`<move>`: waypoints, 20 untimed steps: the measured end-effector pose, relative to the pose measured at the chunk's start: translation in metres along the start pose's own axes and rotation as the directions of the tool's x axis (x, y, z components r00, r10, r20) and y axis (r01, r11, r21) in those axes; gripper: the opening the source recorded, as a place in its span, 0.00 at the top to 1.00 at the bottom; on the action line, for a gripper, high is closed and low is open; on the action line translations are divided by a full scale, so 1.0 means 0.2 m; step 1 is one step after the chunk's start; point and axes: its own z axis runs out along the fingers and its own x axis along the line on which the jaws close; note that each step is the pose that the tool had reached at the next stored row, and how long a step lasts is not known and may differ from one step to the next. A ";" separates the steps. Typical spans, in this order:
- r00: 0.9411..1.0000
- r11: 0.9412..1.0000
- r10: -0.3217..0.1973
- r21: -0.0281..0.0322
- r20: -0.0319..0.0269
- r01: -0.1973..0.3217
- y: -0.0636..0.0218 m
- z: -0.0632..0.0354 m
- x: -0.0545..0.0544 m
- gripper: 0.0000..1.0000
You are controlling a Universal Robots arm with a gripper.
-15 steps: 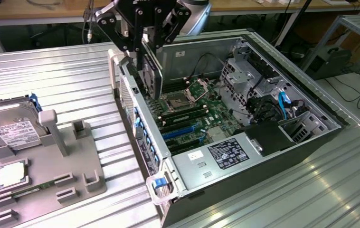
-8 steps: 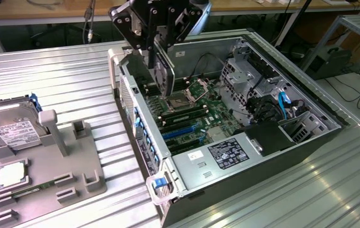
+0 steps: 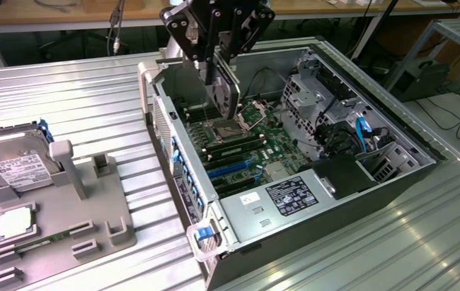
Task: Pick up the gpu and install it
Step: 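Pick up the gpu and move the gpu toward the slot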
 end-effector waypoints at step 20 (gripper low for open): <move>1.000 1.000 0.016 0.000 0.003 -0.016 -0.008 0.018 -0.23 0.71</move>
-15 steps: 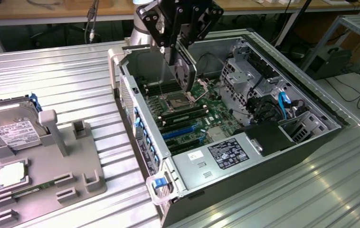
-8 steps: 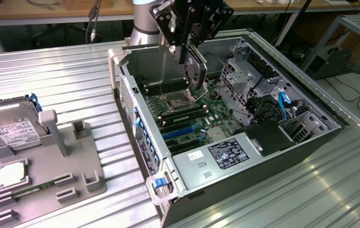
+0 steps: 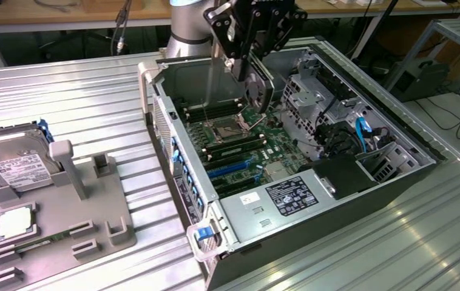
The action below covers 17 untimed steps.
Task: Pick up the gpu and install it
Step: 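Pick up the gpu and move the gpu toward the slot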
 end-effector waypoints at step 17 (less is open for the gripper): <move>1.000 1.000 0.004 0.000 0.011 -0.004 -0.003 0.031 -0.15 0.71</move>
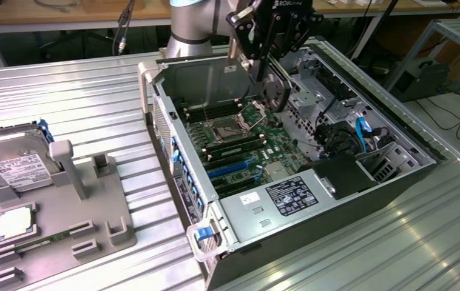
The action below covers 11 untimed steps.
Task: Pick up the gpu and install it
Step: 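Pick up the gpu and move the gpu toward the slot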
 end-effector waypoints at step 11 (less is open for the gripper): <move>1.000 1.000 0.001 0.000 -0.003 -0.001 -0.002 0.009 -0.16 0.71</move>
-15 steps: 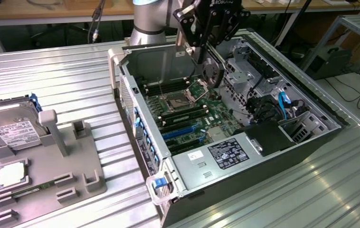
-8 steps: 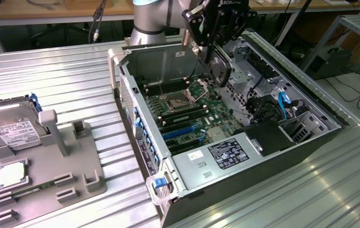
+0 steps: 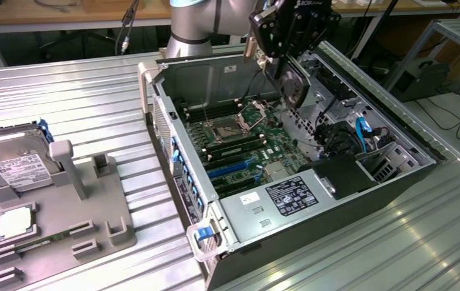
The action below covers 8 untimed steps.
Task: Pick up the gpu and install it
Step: 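Pick up the gpu and move the gpu toward the slot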
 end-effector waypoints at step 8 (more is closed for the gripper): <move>1.000 1.000 0.001 0.000 -0.004 -0.001 -0.001 0.004 -0.09 0.71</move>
